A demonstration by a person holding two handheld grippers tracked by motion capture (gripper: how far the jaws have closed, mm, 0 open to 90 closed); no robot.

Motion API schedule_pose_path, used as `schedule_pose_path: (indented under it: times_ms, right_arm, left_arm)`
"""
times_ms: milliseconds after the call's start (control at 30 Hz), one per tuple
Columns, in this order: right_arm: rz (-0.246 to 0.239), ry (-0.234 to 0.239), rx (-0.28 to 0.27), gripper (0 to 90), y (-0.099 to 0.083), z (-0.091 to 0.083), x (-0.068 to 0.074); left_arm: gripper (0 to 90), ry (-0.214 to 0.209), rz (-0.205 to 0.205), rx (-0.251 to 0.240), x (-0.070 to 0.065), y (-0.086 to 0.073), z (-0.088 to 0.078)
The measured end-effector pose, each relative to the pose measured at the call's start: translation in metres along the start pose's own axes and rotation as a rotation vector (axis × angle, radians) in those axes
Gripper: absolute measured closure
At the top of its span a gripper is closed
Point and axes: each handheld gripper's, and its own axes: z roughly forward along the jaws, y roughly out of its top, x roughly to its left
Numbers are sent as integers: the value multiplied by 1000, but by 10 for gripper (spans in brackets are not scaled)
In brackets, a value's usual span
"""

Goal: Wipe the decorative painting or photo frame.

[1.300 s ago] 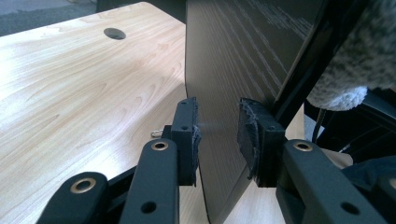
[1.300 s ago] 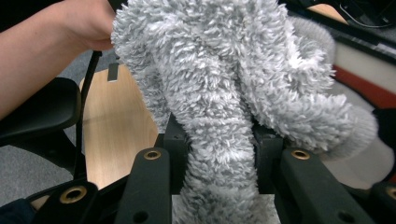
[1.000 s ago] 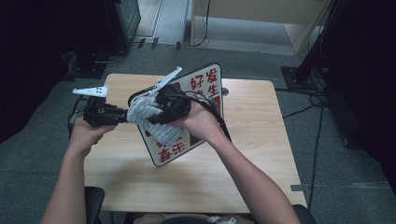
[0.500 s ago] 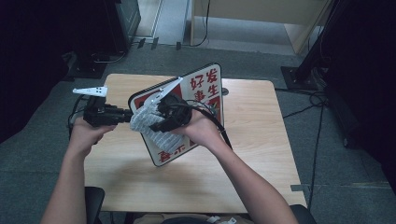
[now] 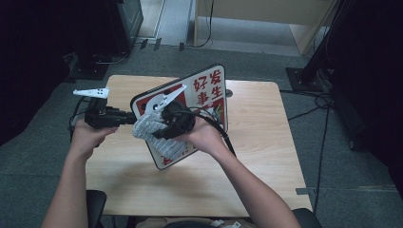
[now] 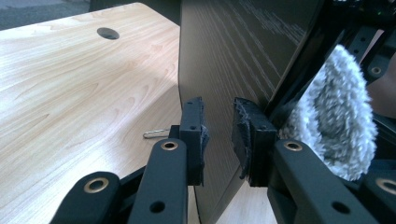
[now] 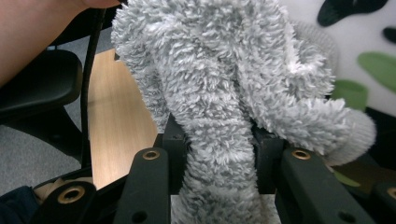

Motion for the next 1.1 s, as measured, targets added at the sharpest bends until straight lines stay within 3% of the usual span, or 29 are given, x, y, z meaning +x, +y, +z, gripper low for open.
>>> schedule_pose_path:
  times_ms: [433,1100]
  right_arm:
    - [14,16,2,671,-10,11,0]
    - [-4,28,-30,675,-34,25,-3]
  left_arm:
    - [752,0,2,1,0,0,0]
    - [758,3,-7,-2,-1,-2,1]
